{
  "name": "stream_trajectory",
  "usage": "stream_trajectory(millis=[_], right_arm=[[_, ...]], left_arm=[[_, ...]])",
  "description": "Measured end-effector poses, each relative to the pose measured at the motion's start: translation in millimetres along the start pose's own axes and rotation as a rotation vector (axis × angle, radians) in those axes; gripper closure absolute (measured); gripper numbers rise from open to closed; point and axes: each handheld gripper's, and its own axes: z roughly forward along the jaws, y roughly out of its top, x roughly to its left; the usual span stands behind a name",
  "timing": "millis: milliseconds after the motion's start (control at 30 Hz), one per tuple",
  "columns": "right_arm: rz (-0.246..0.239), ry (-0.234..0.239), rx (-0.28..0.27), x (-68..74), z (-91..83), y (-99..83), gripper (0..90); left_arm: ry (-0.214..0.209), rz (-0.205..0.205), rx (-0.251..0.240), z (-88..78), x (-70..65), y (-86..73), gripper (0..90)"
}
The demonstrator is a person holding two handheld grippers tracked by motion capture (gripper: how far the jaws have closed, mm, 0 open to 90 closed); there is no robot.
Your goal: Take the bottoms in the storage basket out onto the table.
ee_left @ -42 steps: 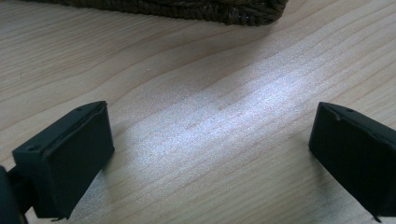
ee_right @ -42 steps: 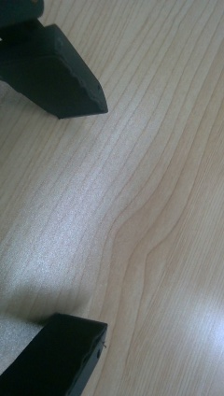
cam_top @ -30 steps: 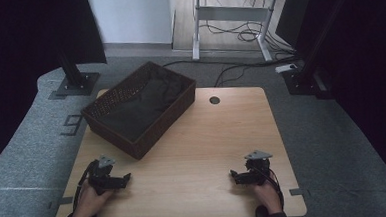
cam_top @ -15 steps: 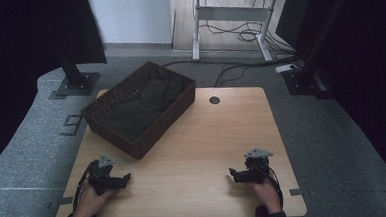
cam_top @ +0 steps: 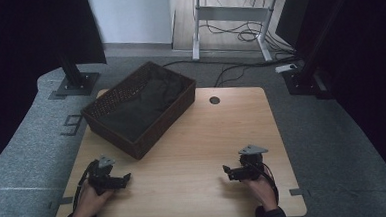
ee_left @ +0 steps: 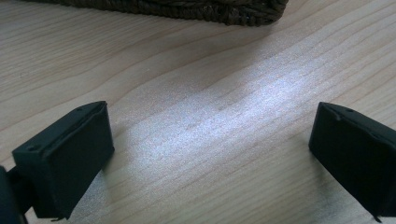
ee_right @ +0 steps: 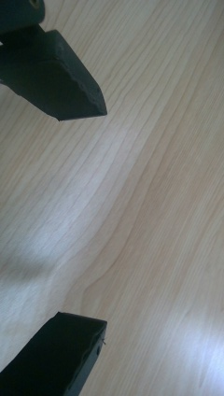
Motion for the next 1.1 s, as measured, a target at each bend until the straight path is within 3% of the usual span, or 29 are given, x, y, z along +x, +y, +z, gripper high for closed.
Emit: stream_trajectory(millis=[367, 600, 1100], right_arm=[[-0.043, 0.034, 0.001, 13.6, 9.5, 15.3, 0.6], [-0.036, 0.071, -0.002, 19.8, 15.5, 25.0, 0.4], [-0.067, 0.117, 0.001, 38.1, 31.5, 49.1, 0.5]], left_arm=[[0.0, 0.0, 0.0, 0.0, 0.0, 0.0, 0.0], [0.0, 0.0, 0.0, 0.0, 0.0, 0.0, 0.0], [0.0, 0.0, 0.0, 0.0, 0.0, 0.0, 0.0]])
